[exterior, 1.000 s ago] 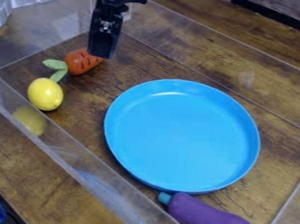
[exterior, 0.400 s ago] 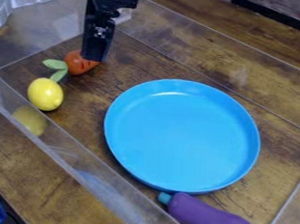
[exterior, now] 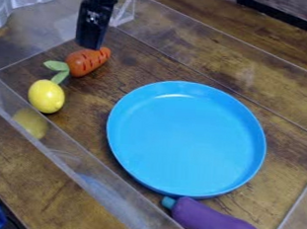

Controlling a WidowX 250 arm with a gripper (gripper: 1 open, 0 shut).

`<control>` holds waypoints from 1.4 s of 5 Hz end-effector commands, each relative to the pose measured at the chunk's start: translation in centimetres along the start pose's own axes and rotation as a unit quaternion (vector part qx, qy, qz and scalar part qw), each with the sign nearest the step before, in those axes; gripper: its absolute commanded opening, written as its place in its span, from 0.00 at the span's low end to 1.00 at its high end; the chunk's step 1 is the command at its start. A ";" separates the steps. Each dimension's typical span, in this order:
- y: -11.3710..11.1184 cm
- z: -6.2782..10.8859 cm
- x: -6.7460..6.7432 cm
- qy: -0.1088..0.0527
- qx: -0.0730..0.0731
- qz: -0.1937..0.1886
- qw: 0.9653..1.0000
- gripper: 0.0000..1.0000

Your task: Put the lemon on the blue tray

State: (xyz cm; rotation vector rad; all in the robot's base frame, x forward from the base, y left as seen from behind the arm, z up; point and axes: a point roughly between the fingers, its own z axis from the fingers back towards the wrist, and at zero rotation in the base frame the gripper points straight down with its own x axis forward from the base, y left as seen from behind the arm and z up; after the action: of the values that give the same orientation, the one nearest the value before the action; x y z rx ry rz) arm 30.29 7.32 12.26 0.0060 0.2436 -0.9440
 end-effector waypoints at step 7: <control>-0.4 -4.6 -4.8 -0.075 -0.010 0.111 0.991 1.00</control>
State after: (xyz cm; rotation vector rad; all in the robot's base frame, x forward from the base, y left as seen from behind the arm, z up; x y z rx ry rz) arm 26.03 10.85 7.15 -0.0894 0.1621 -0.7355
